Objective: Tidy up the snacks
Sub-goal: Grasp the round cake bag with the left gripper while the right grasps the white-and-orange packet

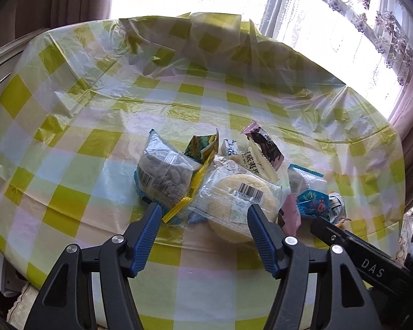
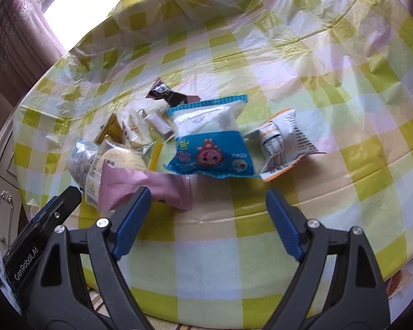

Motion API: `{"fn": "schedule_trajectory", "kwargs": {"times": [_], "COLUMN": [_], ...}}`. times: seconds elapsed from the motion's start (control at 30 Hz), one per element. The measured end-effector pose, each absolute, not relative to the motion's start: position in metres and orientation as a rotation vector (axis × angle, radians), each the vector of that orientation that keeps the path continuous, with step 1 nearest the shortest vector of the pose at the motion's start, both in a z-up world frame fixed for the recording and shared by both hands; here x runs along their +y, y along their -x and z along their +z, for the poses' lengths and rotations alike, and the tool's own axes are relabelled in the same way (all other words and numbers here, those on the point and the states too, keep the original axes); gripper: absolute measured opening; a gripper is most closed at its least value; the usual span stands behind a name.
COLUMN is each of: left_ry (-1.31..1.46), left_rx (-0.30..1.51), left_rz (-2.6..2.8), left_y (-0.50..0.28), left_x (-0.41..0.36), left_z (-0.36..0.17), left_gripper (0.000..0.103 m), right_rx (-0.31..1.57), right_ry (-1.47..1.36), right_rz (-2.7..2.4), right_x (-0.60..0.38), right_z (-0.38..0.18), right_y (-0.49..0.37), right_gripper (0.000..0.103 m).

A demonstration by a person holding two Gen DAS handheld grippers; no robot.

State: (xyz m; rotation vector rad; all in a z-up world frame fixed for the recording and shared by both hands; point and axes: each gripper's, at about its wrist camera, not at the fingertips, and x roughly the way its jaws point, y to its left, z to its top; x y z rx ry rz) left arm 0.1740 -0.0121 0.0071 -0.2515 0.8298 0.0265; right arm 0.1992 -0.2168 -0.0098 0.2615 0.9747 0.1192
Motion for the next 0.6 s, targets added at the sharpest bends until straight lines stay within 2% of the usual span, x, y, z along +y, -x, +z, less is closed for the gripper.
{"fn": "schedule_trajectory", "kwargs": {"times": [0.17,0.3,0.37,0.43,0.6], "left_ry": [0.317,0.346,0.332,0.326,0.319], "left_rx": [0.869,0.903,0.923,0.968,0.973], "left_rz": [-0.049,-0.037,-0.025,-0.019,-0.004], "left_y": [-0.19,-0.201,-0.208,-0.216,-0.223], "left_x": [-0.022,-0.024,-0.027,-0.032,-0.035], "left_z": [-0.001,-0.008,-0.011,-0.019,-0.025], "left_gripper": [0.069,0.086,0.09,0.101,0.101], "right_rx": [0.963,0.947,0.944,0.956,0.996], "right_ry": [-0.299,-0.302,-0.286,-0.298,-0.274], "right_rz": [0.014,-0.094,-0.144,-0.175,-0.19], "right_x": [-0.253,-0.282,-0.295,-0.308,-0.322], "right_z": [-0.01,-0.007,-0.008,-0.012,-0.022], "right_y": [-0.203,-0.204,-0.205,-0.208,-0.218], "right_gripper": [0.087,0.087,0.087,0.087,0.087]}}
